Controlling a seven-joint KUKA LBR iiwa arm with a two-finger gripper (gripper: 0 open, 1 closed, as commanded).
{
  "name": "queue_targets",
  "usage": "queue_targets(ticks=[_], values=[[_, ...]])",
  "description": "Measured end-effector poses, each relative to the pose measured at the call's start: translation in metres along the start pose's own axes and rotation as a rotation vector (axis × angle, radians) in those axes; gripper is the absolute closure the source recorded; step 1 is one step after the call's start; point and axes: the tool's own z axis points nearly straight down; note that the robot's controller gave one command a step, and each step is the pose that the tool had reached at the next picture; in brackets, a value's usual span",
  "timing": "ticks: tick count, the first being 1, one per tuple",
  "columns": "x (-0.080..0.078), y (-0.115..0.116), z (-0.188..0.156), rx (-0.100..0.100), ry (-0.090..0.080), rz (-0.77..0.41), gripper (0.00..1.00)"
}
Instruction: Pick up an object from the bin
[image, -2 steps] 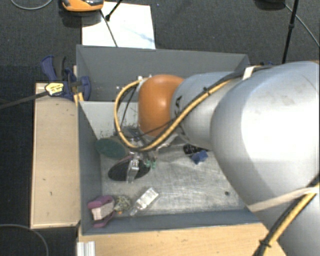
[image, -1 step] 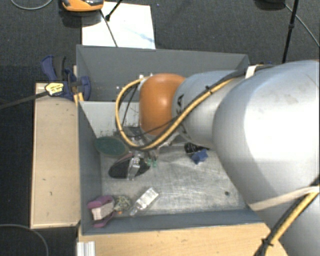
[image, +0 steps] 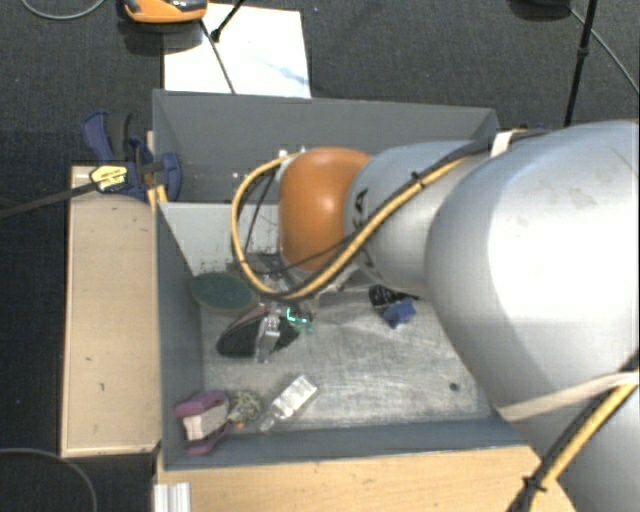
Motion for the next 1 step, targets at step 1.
queue_targets(ticks=[1], values=[[0.0011, -0.001, 0.002, 0.003, 0.004, -0.003, 1.0]])
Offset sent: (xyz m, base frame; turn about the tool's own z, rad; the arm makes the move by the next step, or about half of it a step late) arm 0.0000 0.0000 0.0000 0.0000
